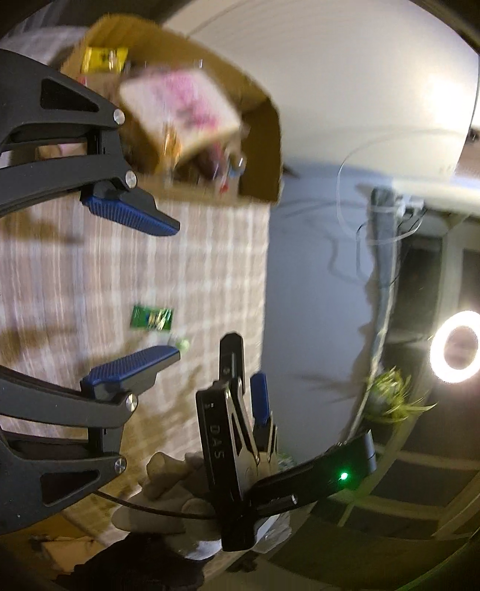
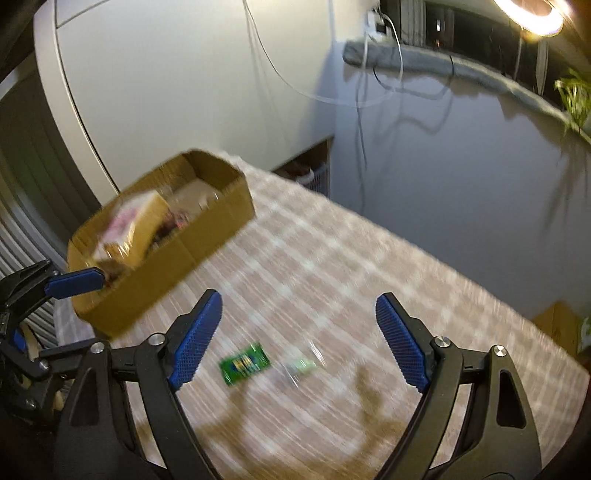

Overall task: Organize snacks
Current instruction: 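Move the left tool from the box to the green candy packet, then close the left tool on the green candy packet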

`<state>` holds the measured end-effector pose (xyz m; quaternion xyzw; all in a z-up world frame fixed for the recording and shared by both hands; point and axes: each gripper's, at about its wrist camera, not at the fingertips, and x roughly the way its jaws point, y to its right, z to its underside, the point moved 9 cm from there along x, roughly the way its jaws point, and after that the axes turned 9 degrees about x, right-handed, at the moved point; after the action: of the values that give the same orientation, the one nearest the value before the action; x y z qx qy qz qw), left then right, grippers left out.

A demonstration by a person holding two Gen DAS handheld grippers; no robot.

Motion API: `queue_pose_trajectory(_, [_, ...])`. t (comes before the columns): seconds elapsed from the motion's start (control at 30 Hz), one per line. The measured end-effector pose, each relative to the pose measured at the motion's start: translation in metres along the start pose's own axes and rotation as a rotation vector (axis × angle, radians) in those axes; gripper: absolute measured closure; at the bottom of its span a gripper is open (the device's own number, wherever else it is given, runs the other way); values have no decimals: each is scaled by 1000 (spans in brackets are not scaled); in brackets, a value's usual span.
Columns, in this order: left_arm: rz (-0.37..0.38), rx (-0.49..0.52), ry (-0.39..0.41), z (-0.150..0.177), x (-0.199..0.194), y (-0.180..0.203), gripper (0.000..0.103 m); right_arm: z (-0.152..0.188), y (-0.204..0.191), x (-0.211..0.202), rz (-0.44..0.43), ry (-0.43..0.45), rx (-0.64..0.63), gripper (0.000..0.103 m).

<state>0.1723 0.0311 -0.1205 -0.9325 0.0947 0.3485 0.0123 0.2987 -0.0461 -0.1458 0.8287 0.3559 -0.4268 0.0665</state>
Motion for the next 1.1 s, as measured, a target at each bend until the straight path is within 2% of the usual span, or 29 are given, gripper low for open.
queue_pose_trajectory(0.07, [19, 21, -24, 1, 11, 11, 53, 10, 9, 6, -2, -34, 6, 23])
queue_pose_trajectory(0.13, [44, 30, -53, 4, 23, 19, 54, 21, 15, 12, 0, -62, 8, 27])
queue_pose_trajectory(0.2, [61, 33, -79, 8, 33, 25, 59, 30, 17, 18, -11, -84, 11, 37])
queue_pose_trajectory(0.23, [70, 34, -93, 9, 38, 27, 62, 33, 17, 21, -15, -92, 10, 38])
queue_pose_trajectory(0.37, [68, 42, -132, 14, 55, 29, 63, 43, 17, 34, -15, -115, -5, 40])
queue_pose_trajectory(0.47, [61, 54, -154, 17, 67, 30, 64, 48, 15, 42, -21, -129, -18, 47])
queue_pose_trajectory(0.77, [64, 90, -195, 23, 87, 33, 64, 55, 13, 57, 11, -140, -79, 59])
queue_pose_trajectory(0.9, [62, 106, -211, 26, 100, 33, 65, 57, 18, 55, 21, -126, -94, 74])
queue_pose_trajectory(1.0, [49, 152, -208, 25, 104, 38, 66, 60, 21, 53, 9, -125, -89, 74])
queue_pose_trajectory(1.07, [24, 191, -200, 24, 106, 42, 83, 61, 20, 52, 15, -123, -98, 74])
queue_pose_trajectory(1.1, [28, 195, -197, 24, 106, 43, 83, 63, 19, 51, 21, -119, -107, 75])
